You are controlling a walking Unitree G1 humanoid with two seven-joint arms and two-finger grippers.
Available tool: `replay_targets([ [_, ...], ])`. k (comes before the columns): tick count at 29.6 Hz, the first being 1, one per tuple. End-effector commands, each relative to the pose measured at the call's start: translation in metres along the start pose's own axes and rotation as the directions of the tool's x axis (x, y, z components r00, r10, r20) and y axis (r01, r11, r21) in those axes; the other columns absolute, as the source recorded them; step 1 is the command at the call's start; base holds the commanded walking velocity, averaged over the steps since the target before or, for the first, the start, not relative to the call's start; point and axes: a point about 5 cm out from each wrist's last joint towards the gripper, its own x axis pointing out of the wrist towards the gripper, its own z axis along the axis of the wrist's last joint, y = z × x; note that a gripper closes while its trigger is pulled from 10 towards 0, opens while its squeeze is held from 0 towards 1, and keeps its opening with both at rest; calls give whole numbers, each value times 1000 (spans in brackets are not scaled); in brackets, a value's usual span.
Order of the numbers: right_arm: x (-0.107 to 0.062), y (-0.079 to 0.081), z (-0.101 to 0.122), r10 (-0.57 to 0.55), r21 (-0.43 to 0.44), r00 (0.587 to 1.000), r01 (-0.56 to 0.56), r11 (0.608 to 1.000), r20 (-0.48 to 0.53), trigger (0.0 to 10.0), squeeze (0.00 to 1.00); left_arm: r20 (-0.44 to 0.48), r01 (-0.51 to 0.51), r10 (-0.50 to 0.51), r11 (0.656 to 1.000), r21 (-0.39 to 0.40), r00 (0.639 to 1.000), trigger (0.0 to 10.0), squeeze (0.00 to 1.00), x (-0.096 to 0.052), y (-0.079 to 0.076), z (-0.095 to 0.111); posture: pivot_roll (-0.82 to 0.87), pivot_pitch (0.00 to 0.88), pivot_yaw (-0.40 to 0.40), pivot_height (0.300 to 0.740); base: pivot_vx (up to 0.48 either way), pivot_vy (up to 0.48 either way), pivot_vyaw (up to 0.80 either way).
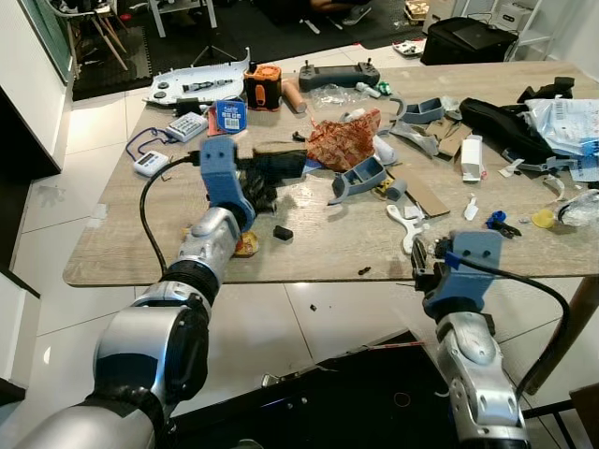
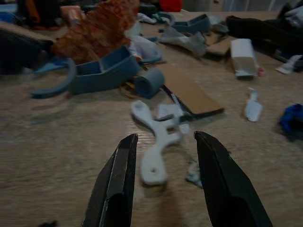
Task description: Picking trash to rubbish bin
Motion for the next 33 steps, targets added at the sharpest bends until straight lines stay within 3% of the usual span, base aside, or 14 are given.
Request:
replay_targets([
  [1, 2, 4, -6, 11, 21, 1000, -11, 1000, -19, 10000, 0, 75, 69, -68, 998, -13, 995, 0, 0, 0, 0, 13, -99, 108, 56, 740, 0, 0, 0],
  [12, 15, 16, 2, 48, 49, 999, -49, 998, 20, 10000, 0, 212, 237, -225, 971, -35, 951, 0, 0, -5, -7, 32, -76, 69, 43, 740, 0, 0, 0],
  [15, 19, 21, 4, 78, 89, 997, -79, 993, 7, 10000, 0, 183, 214, -211, 977, 4, 960, 0, 0, -13, -3, 27, -62, 62, 30, 740, 0, 0, 0],
  [17, 23, 29, 5, 126, 86, 992, -125, 988, -4, 10000, 0, 145, 166, -178, 982, 89, 973, 0, 0, -26, 1, 17, -54, 63, 15, 740, 0, 0, 0],
  [21, 25, 40, 11, 180, 77, 984, -180, 981, 16, 10000, 0, 179, 65, -92, 986, 152, 980, 157, 0, -49, 6, 8, -27, 65, -19, 740, 0, 0, 0],
  [22, 25, 40, 11, 180, 77, 984, -180, 981, 16, 10000, 0, 179, 65, -92, 986, 152, 980, 157, 0, -49, 6, 8, -27, 65, -19, 740, 0, 0, 0],
  [23, 26, 42, 12, 193, 72, 981, -194, 978, 21, 10000, 0, 186, 29, -59, 986, 163, 981, 5922, 0, -54, 9, 7, -19, 64, -29, 740, 0, 0, 0],
  [25, 26, 45, 13, 202, 70, 979, -203, 977, 25, 10000, 0, 207, -6, -23, 990, 139, 978, 5961, 0, -60, 11, 8, -19, 64, -29, 740, 0, 0, 0],
  [26, 27, 47, 13, 209, 69, 977, -211, 975, 32, 10000, 0, 217, -44, 23, 995, 93, 976, 10000, 0, -68, 11, 8, -5, 66, -45, 740, 0, 0, 0],
  [30, 29, 48, 13, 213, 74, 977, -215, 974, 33, 10000, 0, 224, -47, 23, 994, 101, 974, 10000, 0, -75, 4, 7, -3, 67, -50, 740, 0, 0, 0],
  [33, 31, 49, 15, 217, 67, 975, -219, 973, 46, 10000, 0, 214, -22, -2, 994, 106, 977, 10000, 0, -83, -13, 3, -4, 72, -52, 740, 0, 0, 0],
])
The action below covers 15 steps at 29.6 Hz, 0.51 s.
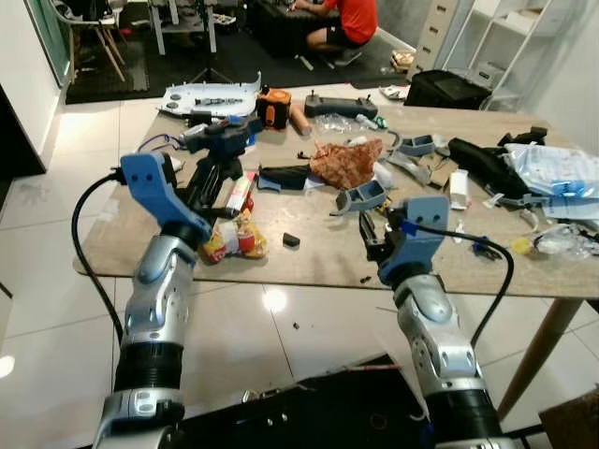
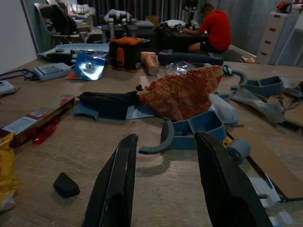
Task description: Picking trash to rubbish bin
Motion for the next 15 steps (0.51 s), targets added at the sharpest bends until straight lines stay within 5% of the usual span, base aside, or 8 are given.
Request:
replay_targets([
  [1, 0, -1, -2, -4, -8, 1000, 4, 1000, -2, 10000, 0, -5, 27, -27, 1000, -10, 1000, 10000, 0, -1, -13, 0, -4, 72, -52, 740, 0, 0, 0],
  [8, 0, -7, -3, -34, 11, 999, 34, 999, -14, 10000, 0, -59, 27, -26, 999, 18, 998, 10000, 0, -4, -25, -3, -3, 83, -46, 740, 0, 0, 0],
  [15, -5, -14, -6, -67, 6, 997, 67, 998, -24, 10000, 0, -100, 43, -41, 999, 18, 994, 10000, 0, -5, -34, -6, -7, 90, -37, 740, 0, 0, -800],
])
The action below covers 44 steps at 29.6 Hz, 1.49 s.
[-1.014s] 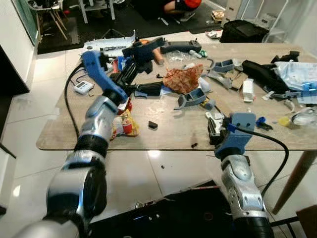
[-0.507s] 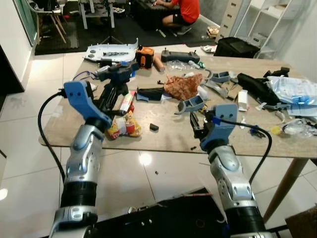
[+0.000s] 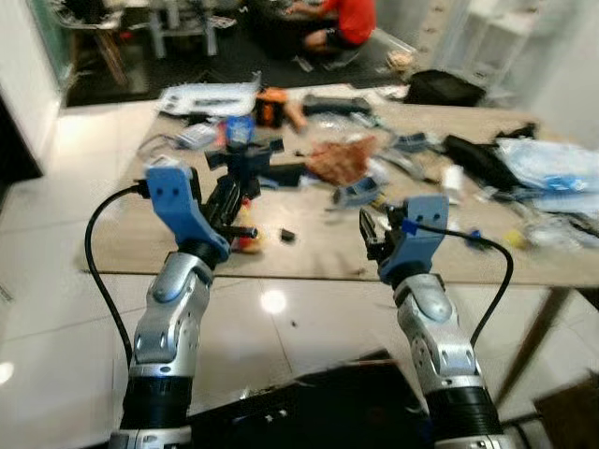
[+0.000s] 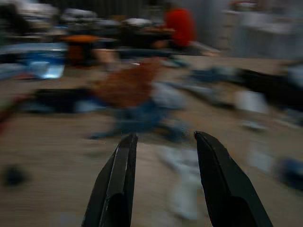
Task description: Picking trash to rubbish bin
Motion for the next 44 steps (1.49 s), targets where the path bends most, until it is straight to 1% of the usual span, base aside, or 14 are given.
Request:
replay_targets([
  [1, -3, -7, -4, -28, -1, 999, 28, 1000, -18, 10000, 0, -8, 28, -28, 1000, 4, 1000, 10000, 0, 1, -11, 0, -7, 90, -37, 740, 0, 0, -800],
  [4, -4, -7, -4, -30, -1, 999, 30, 1000, -18, 10000, 0, -12, 42, -42, 999, 2, 999, 10000, 0, 1, -14, 1, -8, 102, -30, 740, 0, 0, -800],
  [5, -4, -8, -4, -31, -1, 999, 31, 1000, -19, 10000, 0, -15, 47, -47, 999, 16, 999, 10000, 0, 0, -16, 1, -8, 102, -30, 740, 0, 0, -800],
  [14, -5, -9, -4, -35, -1, 999, 35, 999, -23, 10000, 0, -30, 66, -65, 998, 9, 997, 10000, 0, 0, -21, 2, -10, 110, -32, 740, 0, 0, -800],
  [18, -4, -11, -5, -43, 2, 999, 43, 999, -29, 10000, 0, -56, 69, -67, 997, 39, 996, 10000, 0, -1, -20, -1, -10, 110, -32, 740, 0, 0, -800],
  [20, -5, -11, -5, -45, 2, 999, 45, 999, -29, 10000, 0, -71, 65, -60, 996, 66, 996, 10000, 0, -2, -19, -3, -9, 116, -32, 740, 0, 0, -800],
  [22, -5, -13, -4, -50, 4, 998, 50, 999, -30, 10000, 0, -63, 70, -65, 995, 73, 996, 10000, 0, -3, -19, -3, -9, 116, -32, 740, 0, 0, -800],
  [25, -5, -13, -4, -52, 3, 998, 52, 999, -30, 10000, 0, -57, 82, -79, 995, 55, 995, 10000, 0, -4, -20, -2, -9, 116, -32, 740, 0, 0, -800],
  [26, -5, -13, -4, -54, 3, 998, 54, 999, -31, 10000, 0, -53, 103, -101, 994, 40, 994, 10000, 0, -5, -22, -1, -9, 116, -32, 740, 0, 0, -800],
  [35, -5, -12, -5, -55, 6, 998, 55, 998, -34, 10000, 0, -32, 143, -143, 990, -3, 989, 10000, 0, -7, -30, 2, -8, 119, -33, 740, 0, 0, -800],
  [38, -6, -12, -5, -55, 5, 998, 56, 998, -34, 10000, 0, -37, 143, -143, 990, -1, 989, 10000, 0, -8, -30, 1, -8, 119, -33, 740, 0, 0, -800],
  [42, -7, -13, -5, -59, 3, 998, 59, 998, -38, 10000, 0, -76, 139, -137, 990, 19, 988, 10000, 0, -12, -28, -6, -14, 119, -34, 740, 0, 0, -800],
  [44, -8, -14, -6, -61, 1, 997, 61, 998, -42, 10000, 0, -81, 141, -138, 990, 23, 987, 10000, 0, -13, -27, -7, -11, 118, -39, 740, 0, 0, -800],
])
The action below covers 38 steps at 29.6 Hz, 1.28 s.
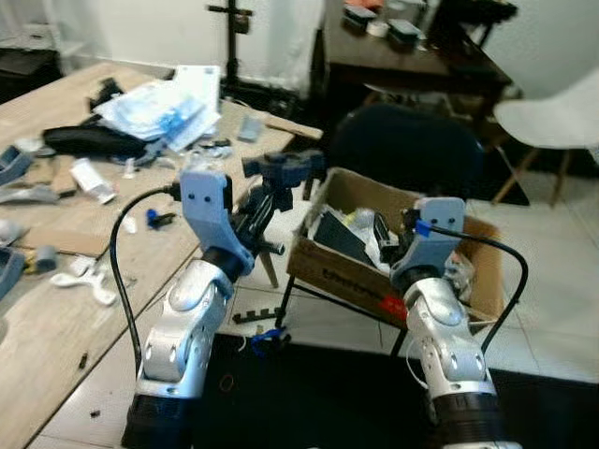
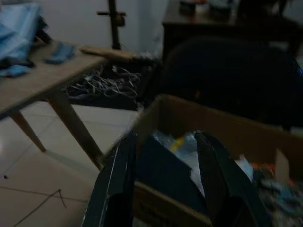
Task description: Picking trash to rubbish bin
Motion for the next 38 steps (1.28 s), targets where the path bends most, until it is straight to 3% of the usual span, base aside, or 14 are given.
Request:
replay_targets([
  [1, -3, -8, -3, -25, 0, 1000, 25, 1000, -17, 10000, 0, -17, 21, -20, 1000, 7, 1000, 10000, 0, -1, -4, -3, -11, 118, -39, 740, 0, 0, -800],
  [13, -2, -9, -6, -35, 6, 999, 35, 999, -37, 10000, 0, -47, -6, 6, 1000, 7, 999, 10000, 0, -7, 0, -5, 3, 120, -54, 740, 0, 0, -800],
  [21, 1, -8, -7, -24, 10, 999, 25, 1000, -44, 10000, 0, -47, -89, 92, 995, 48, 995, 10000, 0, -8, 9, -5, 8, 111, -61, 740, 0, 0, -778],
  [29, 2, -6, -10, 11, 5, 998, -11, 1000, -66, 10000, 0, -58, -109, 112, 992, 58, 992, 10000, 0, -9, 13, -6, 7, 88, -70, 740, 0, 0, 0],
  [38, 2, -4, -10, 19, 9, 998, -19, 1000, -59, 10000, 0, -29, -76, 77, 997, 18, 997, 10000, 0, -7, 4, -5, 2, 72, -69, 740, 402, 0, 0],
])
